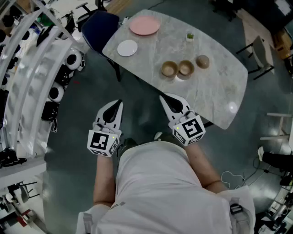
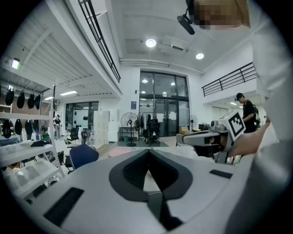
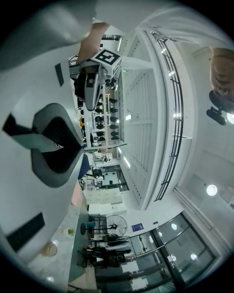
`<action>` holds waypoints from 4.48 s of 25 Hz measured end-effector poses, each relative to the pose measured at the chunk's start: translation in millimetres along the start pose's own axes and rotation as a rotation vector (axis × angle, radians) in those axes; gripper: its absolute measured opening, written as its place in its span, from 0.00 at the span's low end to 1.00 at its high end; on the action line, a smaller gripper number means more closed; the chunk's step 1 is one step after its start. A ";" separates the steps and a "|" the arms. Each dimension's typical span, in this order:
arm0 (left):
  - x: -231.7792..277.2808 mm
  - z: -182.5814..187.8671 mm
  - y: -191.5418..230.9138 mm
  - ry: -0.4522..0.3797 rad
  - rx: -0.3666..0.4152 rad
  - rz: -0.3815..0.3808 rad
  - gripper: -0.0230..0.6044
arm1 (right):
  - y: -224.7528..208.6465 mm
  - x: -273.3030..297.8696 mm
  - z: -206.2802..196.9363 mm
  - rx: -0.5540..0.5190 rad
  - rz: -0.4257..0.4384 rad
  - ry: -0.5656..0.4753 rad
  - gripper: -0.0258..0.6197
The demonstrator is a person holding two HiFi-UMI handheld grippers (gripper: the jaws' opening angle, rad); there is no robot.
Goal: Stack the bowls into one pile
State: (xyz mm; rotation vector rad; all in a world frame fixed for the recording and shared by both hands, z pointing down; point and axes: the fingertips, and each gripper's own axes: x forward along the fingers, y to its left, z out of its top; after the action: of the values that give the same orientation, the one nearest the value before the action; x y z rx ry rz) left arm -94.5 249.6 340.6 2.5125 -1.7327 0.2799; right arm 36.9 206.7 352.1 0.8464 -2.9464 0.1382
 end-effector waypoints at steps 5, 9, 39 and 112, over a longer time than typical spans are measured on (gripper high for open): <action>18.4 -2.2 -10.0 0.020 0.005 -0.013 0.04 | -19.6 -5.7 -2.9 0.009 0.001 0.003 0.05; 32.1 -5.7 -19.4 0.048 0.006 -0.017 0.03 | -35.6 -16.1 -13.8 0.055 -0.019 0.009 0.05; 173.8 -12.4 164.0 0.032 -0.077 -0.264 0.04 | -116.9 175.4 -11.6 0.047 -0.252 0.124 0.05; 279.6 -58.1 109.3 0.309 -0.152 -0.269 0.04 | -305.9 63.2 -307.5 0.311 -0.399 0.821 0.23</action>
State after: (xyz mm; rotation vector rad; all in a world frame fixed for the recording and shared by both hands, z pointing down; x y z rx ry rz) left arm -106.1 -36.7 447.1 2.4016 -1.2406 0.4676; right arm 160.3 -52.0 683.8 1.0631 -1.9837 0.7290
